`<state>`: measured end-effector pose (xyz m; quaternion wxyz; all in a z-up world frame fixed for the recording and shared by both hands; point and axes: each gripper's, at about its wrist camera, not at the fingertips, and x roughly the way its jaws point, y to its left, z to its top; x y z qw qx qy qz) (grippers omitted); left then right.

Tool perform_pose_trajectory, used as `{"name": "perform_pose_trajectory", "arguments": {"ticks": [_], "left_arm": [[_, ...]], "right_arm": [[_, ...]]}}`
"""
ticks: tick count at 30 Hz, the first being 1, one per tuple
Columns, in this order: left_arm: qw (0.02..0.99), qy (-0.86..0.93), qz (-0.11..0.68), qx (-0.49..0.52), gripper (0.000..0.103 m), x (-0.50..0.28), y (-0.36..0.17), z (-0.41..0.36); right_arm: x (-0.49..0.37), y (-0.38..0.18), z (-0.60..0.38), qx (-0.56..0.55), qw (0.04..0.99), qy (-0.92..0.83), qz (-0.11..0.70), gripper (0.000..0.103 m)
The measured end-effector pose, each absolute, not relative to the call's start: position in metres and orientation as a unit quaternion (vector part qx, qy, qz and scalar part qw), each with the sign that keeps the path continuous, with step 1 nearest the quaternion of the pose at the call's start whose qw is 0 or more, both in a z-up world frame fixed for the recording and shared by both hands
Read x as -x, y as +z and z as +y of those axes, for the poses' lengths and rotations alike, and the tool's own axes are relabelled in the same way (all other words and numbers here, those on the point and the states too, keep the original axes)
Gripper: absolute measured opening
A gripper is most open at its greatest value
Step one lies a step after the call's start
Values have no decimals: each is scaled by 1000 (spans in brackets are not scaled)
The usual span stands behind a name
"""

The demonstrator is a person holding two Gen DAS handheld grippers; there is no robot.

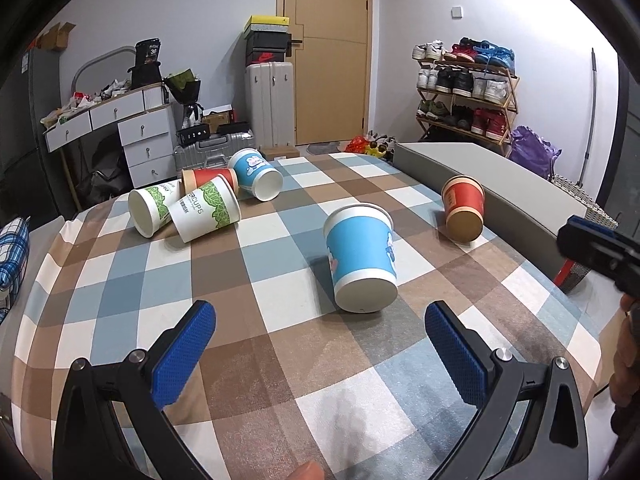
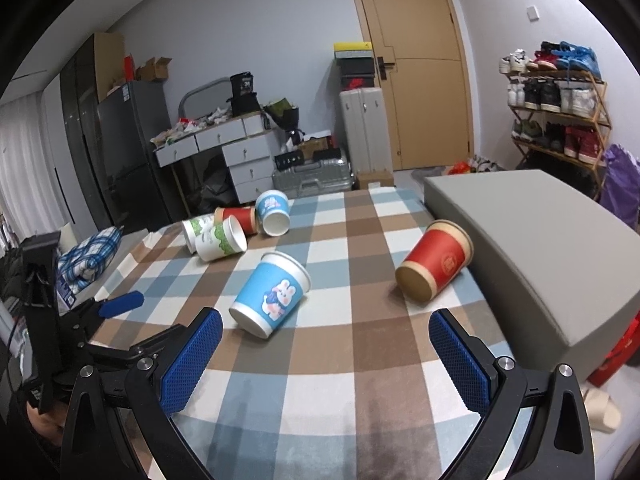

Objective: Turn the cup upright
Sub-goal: 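Move the left gripper toward the blue bunny-print cup lying on its side, then close the left gripper around the body of the blue cup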

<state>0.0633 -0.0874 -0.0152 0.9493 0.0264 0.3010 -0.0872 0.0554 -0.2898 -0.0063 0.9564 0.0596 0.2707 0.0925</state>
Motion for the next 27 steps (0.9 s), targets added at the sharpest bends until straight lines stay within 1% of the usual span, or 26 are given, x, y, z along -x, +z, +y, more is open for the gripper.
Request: {"name": "perform_pose_trajectory", "arguments": {"ticks": [12,18,23,26,27], "left_arm": [[946,-88,311,-18,102,-84,-18,-94],[936,-100,338,-19,102,-104,-26,-111],[921,-106,374,-6,102,-123,-37,-120],[921,-103,375,-21,99,-124,-37,-124],[920,-103,376,-25,95,-125,-36,-125]], "right_arm": [[-59,-19,-294,-56,956,83,275,103],[-59,-20,-299,-65,955,82,277,103],[-59,-21,-300,-67,954,84,280,103],[-59,-21,-300,-69,954,85,280,103],[-59,-22,-300,-70,953,86,281,103]]}}
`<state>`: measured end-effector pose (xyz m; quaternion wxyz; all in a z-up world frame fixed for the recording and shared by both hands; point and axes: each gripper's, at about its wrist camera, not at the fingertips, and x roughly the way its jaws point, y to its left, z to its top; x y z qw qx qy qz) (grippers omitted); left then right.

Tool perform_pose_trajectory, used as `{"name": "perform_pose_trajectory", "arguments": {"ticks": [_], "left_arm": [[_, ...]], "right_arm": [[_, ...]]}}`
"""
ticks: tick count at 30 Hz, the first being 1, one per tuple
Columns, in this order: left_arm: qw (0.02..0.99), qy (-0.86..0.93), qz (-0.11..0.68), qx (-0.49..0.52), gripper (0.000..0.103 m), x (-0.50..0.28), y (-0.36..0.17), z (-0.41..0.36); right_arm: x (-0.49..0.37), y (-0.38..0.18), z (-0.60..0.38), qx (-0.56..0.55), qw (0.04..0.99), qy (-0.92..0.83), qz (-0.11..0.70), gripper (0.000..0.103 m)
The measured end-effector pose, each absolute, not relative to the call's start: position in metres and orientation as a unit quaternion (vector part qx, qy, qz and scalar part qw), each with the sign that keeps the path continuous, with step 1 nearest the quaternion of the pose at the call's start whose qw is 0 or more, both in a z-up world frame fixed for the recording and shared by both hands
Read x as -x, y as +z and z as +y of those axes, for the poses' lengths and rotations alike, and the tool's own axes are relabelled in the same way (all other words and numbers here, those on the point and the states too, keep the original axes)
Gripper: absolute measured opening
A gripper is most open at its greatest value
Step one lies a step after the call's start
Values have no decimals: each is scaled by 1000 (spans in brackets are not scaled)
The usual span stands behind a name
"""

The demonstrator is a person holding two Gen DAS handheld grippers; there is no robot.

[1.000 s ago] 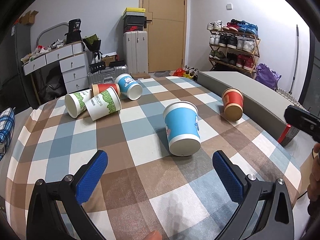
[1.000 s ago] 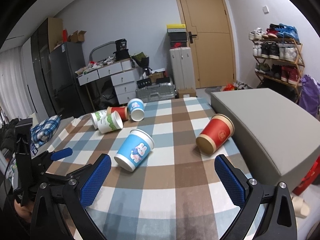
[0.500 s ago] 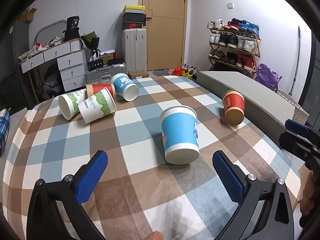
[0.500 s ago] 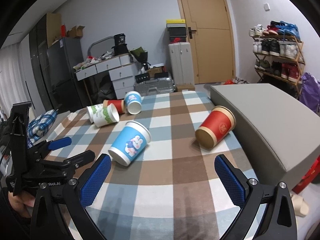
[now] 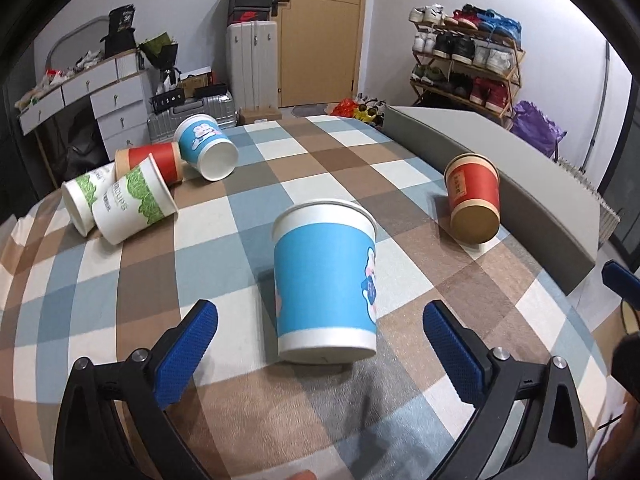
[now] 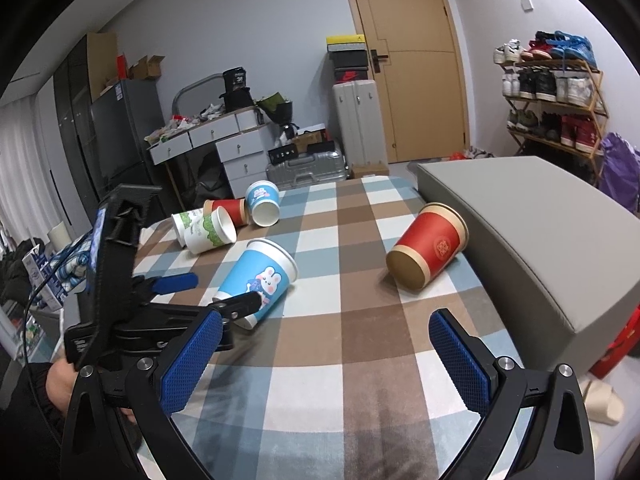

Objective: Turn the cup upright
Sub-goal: 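Close the left gripper around the body of the blue cup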

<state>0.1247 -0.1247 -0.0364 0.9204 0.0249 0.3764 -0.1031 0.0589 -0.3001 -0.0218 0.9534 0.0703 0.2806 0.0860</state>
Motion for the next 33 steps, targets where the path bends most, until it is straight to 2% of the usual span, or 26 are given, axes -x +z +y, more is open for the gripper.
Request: {"name": "perform_pose_trajectory", "arguments": {"ticks": [4,5,6,8,25,33], "left_arm": [[916,-110,386,-25,79,-126,-37,-125],[915,-111,387,-21,70,-124,-36,-124],[914,-113,389,-18,56,-123,-36,-124],[911,-114,396,-10,47,-124,-34,-121],[939,-49,340,6,47,-67,2,-73],[944,-15,328,24,47,-39,0,-58]], "right_arm": [[-60,-23,-300,-73,952,87,283,103],[-60,-23,-300,-74,952,87,283,103],[-60,-23,-300,-73,952,87,283,103],[-59,-23,-300,-72,953,88,281,103],[-56,-21,-273,-61,950,121,283,103],[-53,-21,-254,-50,946,146,284,103]]}}
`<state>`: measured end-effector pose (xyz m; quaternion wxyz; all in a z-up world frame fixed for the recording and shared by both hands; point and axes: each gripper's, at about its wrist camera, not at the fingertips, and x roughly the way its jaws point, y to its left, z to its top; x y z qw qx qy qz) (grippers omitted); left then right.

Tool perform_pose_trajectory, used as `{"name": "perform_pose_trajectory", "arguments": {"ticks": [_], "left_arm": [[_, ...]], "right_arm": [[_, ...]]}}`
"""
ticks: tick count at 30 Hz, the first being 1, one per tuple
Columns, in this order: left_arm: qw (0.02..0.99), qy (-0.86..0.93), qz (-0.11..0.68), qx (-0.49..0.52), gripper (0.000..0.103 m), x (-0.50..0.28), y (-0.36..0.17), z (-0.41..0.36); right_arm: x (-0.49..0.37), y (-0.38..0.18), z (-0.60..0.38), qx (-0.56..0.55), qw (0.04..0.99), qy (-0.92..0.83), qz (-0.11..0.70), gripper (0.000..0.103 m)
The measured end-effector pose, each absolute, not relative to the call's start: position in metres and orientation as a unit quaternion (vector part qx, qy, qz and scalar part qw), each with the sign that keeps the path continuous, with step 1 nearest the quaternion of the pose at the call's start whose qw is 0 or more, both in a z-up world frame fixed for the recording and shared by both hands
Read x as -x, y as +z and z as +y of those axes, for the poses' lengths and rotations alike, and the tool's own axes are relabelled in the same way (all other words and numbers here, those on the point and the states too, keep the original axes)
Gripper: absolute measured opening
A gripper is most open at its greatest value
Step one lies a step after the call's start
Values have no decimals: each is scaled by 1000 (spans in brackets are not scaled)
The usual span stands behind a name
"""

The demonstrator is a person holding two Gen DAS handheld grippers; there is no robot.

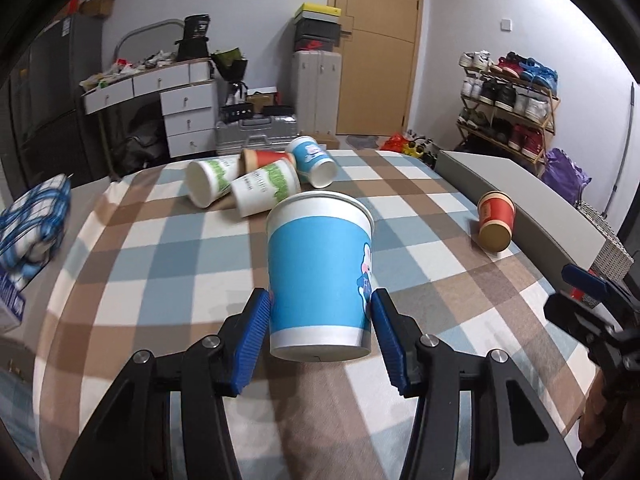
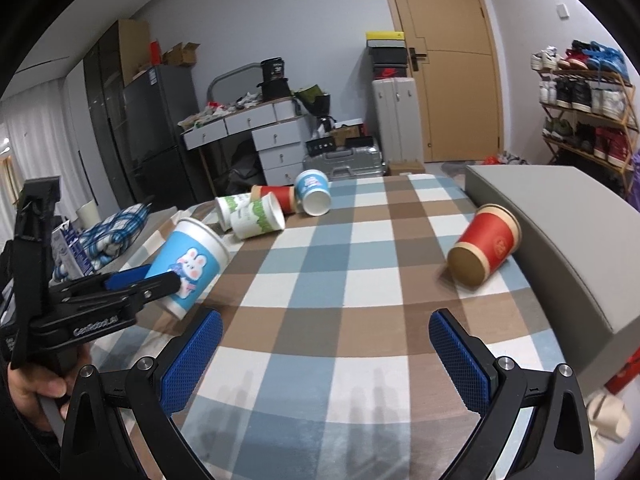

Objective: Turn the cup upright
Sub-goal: 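Close the left gripper around the body of the blue cup, then hold the blue cup with the left gripper, then open to release it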

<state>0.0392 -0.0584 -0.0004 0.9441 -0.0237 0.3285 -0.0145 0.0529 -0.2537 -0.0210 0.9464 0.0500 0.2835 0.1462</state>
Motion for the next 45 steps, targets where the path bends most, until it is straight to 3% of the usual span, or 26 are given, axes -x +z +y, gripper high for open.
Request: {"name": "perform_pose_trajectory", "arguments": {"ticks": [45], "left_arm": [[937,-21,346,44,47,-7,-30,-58]], "right_arm": [[-34,-26,-240,-39,942,164,291,103]]}}
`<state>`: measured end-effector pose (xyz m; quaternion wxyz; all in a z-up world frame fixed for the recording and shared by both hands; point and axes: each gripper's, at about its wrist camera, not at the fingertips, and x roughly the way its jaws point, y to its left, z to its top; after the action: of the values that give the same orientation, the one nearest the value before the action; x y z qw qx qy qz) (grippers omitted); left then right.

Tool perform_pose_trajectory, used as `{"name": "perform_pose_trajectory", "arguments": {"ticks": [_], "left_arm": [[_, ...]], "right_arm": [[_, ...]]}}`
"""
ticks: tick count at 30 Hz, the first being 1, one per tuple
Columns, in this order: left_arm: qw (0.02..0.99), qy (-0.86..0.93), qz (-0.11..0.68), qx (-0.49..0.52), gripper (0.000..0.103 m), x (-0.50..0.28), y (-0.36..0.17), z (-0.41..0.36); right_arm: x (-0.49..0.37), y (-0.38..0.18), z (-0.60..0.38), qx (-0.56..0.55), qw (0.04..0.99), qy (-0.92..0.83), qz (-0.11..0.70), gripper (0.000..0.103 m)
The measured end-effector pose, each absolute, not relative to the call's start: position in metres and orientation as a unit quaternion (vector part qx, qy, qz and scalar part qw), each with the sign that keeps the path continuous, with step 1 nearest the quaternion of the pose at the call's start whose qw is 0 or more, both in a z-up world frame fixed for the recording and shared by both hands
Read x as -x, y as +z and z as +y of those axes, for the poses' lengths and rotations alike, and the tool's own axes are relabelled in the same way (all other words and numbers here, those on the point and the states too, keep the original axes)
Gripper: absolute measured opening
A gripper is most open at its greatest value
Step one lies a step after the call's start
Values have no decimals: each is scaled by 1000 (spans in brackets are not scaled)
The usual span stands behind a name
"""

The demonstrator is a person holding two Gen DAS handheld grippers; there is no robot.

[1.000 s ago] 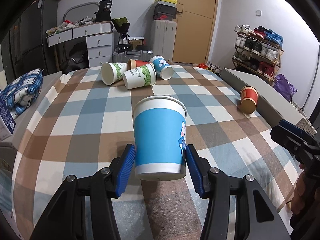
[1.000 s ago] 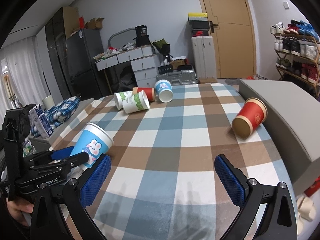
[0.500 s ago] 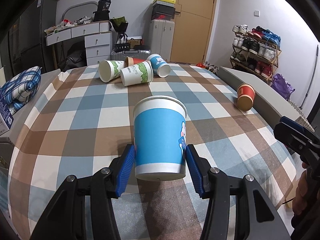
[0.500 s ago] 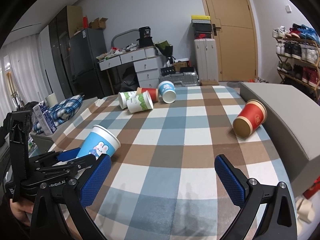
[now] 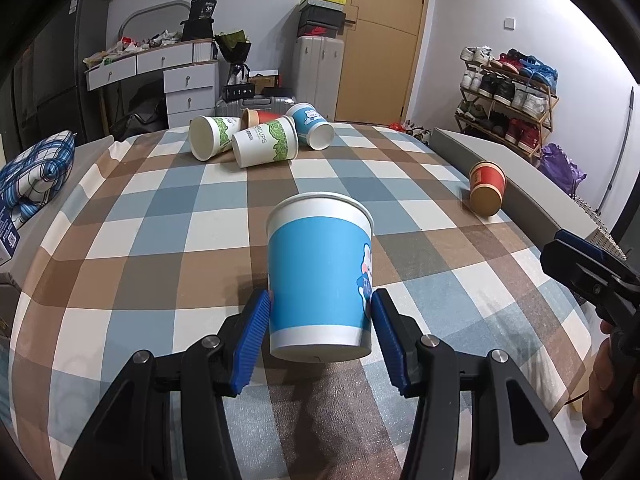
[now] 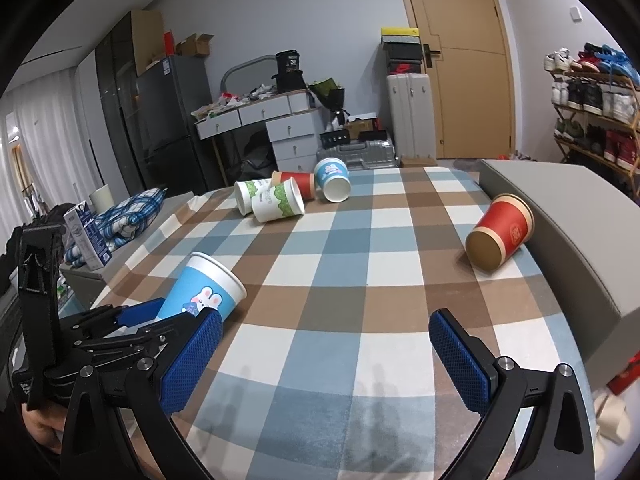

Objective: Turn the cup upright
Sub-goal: 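Hold the blue cup with the left gripper, then open to release it, then bring the right gripper to the blue cup and grasp its body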

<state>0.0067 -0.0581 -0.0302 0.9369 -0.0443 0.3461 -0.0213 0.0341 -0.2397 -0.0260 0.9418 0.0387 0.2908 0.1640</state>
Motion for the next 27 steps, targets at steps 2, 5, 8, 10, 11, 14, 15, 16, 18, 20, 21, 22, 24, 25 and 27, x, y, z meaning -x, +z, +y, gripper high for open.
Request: {"name": "perform_pose_trajectory", "arguments": {"ticks": [2,5,8,10,11,14,15,16,18,20,21,22,24,25,27], "left_arm": [[937,-23,346,45,47,-7,-30,-59],[938,-22,344,45,47,-7,-29,-59],[937,-25,344,47,47,-8,-28,-58],[937,-26,345,49,53,-8,-28,-57],[937,-25,345,50,67,-8,-28,-57],[943,-29,327,60,84,-4,-24,-53],[944,-30,323,59,85,-4,-22,-53],[946,-29,317,56,89,-3,-20,-53],[951,-20,305,51,102,-3,-18,-51],[954,-12,297,45,102,-4,-17,-48],[953,-11,299,43,102,-5,-17,-46],[953,-11,300,44,102,-6,-17,-44],[952,-9,303,48,102,-8,-17,-39],[951,-8,305,49,102,-8,-18,-37],[950,-5,307,51,102,-8,-18,-32]], "right_arm": [[-34,-26,-240,-39,942,163,291,103],[-34,-26,-240,-39,942,163,291,103],[-34,-26,-240,-39,942,162,291,103],[-34,-26,-240,-39,942,164,291,103],[-34,-26,-240,-39,942,163,290,103],[-34,-26,-240,-39,942,164,291,103],[-34,-26,-240,-39,942,164,291,103],[-34,-26,-240,-39,942,165,291,103],[-34,-26,-239,-39,941,166,291,103],[-34,-26,-237,-38,941,167,293,103],[-34,-26,-236,-38,941,167,293,103],[-35,-26,-235,-37,941,168,293,103],[-35,-27,-232,-36,940,169,295,103],[-36,-27,-230,-36,939,169,296,103],[-38,-27,-226,-35,939,171,297,103]]}}
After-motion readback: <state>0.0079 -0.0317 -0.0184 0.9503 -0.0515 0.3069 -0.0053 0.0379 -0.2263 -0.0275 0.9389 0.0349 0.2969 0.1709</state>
